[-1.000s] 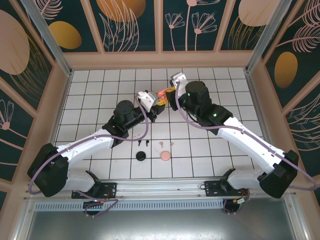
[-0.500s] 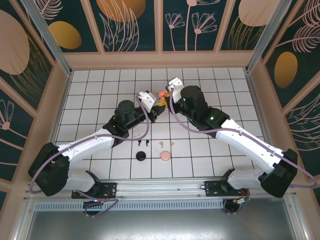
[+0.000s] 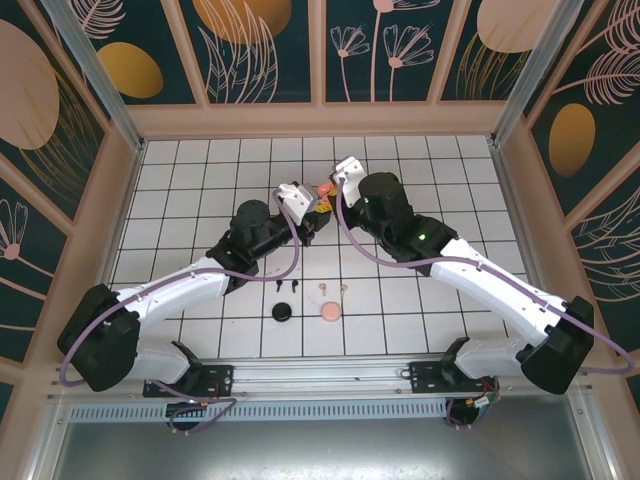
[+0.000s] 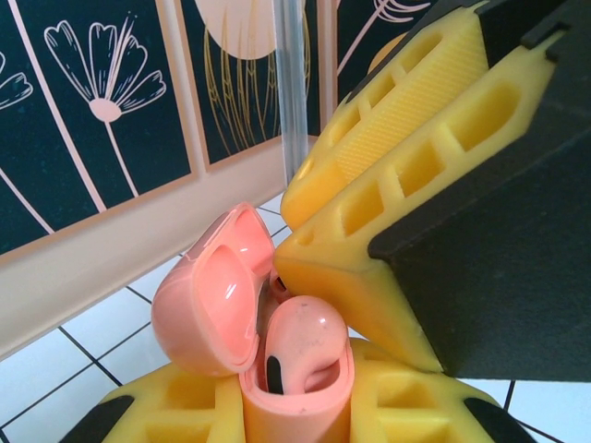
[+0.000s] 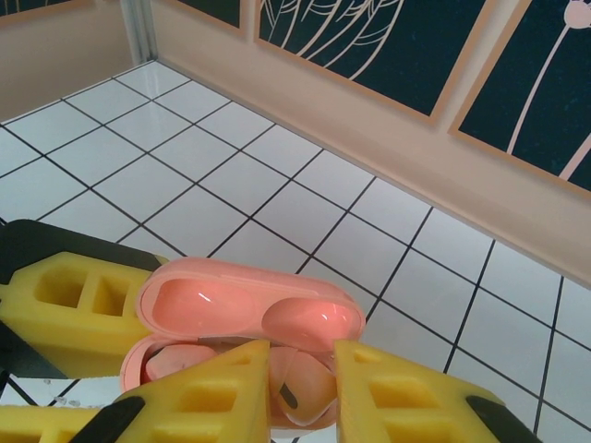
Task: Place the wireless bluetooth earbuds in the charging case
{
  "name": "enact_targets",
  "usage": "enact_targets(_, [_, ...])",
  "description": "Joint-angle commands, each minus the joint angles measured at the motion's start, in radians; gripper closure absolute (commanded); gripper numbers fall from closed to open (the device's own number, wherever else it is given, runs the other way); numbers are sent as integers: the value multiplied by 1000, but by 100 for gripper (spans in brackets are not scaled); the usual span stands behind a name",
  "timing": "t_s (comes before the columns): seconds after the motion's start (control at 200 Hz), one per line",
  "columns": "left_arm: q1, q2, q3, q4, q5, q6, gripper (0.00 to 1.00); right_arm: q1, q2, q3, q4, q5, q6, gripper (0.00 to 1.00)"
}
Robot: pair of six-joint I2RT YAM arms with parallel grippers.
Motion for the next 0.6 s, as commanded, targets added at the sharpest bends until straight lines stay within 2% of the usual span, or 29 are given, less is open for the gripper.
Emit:
enact_targets(0.0, [-7, -2, 58, 85, 22, -17, 100, 25, 26, 9, -50, -16, -13, 76])
enact_targets(0.365, [-6, -1, 57, 87, 22, -18, 100, 23, 17, 15, -51, 18, 0, 69])
enact_targets(0.596, [-7, 1, 58, 86, 10, -17, 100, 21, -14, 10, -58, -6, 31, 65])
